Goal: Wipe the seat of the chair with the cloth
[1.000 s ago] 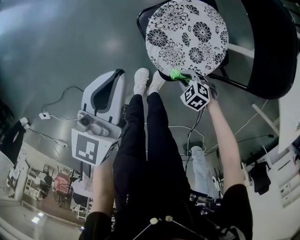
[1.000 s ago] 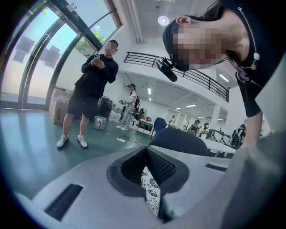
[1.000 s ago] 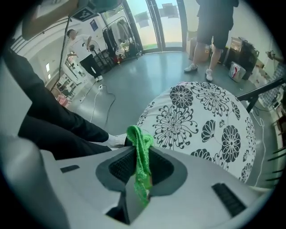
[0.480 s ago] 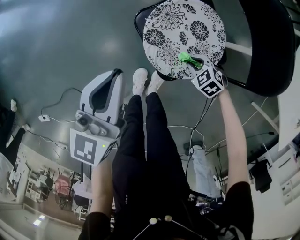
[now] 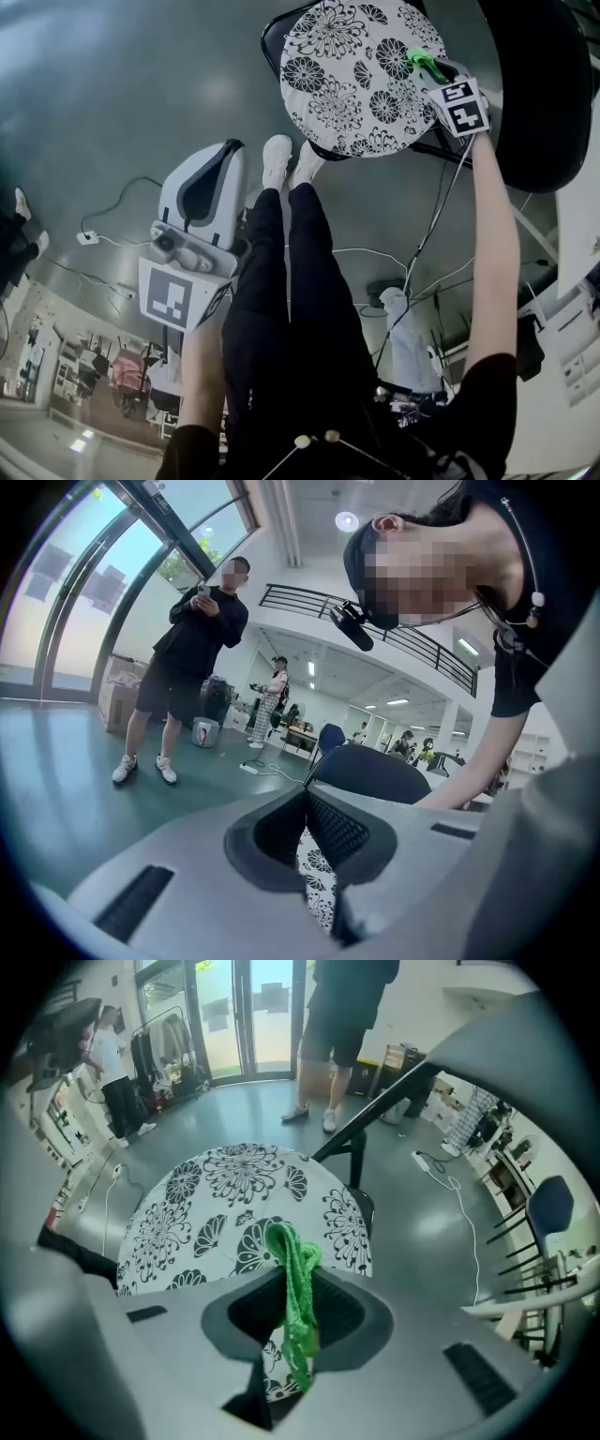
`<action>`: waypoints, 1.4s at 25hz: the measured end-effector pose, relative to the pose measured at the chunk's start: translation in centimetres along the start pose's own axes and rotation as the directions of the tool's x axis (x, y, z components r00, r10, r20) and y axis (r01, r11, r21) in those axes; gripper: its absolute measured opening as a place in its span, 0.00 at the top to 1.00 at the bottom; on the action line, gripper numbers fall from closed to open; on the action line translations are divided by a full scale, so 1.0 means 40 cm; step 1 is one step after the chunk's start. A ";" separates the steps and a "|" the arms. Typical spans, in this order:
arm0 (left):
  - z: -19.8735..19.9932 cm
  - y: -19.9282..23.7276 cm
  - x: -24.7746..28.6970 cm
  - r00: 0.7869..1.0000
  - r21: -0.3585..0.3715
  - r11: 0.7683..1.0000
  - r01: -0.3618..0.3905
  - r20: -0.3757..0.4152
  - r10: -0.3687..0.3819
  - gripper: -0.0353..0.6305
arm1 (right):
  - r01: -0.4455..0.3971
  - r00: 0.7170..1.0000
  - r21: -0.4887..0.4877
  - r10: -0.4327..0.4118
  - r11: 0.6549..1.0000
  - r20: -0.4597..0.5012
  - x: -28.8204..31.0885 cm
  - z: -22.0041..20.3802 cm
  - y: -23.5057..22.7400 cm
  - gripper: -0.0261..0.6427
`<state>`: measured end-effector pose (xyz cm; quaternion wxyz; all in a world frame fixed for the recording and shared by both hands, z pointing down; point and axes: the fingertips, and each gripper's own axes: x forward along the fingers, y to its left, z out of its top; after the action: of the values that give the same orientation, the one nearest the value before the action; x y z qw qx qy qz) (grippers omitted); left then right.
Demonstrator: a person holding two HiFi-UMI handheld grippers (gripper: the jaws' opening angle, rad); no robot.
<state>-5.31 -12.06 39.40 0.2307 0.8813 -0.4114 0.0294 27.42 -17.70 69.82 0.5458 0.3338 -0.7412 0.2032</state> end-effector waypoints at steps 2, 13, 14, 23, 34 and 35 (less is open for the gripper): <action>-0.004 -0.003 0.006 1.000 0.004 1.000 0.006 -0.010 -0.006 0.94 | 0.017 1.000 -0.021 -0.017 1.000 -0.006 0.002 0.005 -0.024 0.83; 0.006 -0.005 0.014 1.000 0.008 1.000 0.000 -0.010 0.000 0.94 | -0.048 0.995 -0.181 0.031 0.982 -0.097 0.025 -0.075 0.054 0.84; 0.008 -0.004 0.014 1.000 0.009 1.000 0.000 -0.007 0.000 0.94 | -0.062 0.995 -0.179 0.046 0.982 -0.092 0.022 -0.083 0.076 0.84; 0.012 -0.025 0.019 1.000 0.022 1.000 0.001 -0.012 0.000 0.94 | -0.207 0.978 -0.145 0.199 0.967 -0.068 -0.031 -0.153 0.299 0.83; 0.006 -0.026 0.004 1.000 0.038 0.999 -0.003 -0.022 0.004 0.94 | -0.344 0.939 -0.181 0.336 0.921 -0.069 -0.073 -0.196 0.521 0.83; 0.006 -0.027 0.003 1.000 0.036 0.999 -0.001 -0.019 0.002 0.94 | -0.358 0.934 -0.191 0.351 0.914 -0.075 -0.075 -0.198 0.537 0.83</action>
<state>-4.45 -11.64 38.82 0.2186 0.8847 -0.4093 0.0455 17.92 3.31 70.88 0.5454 0.1327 -0.7953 0.2289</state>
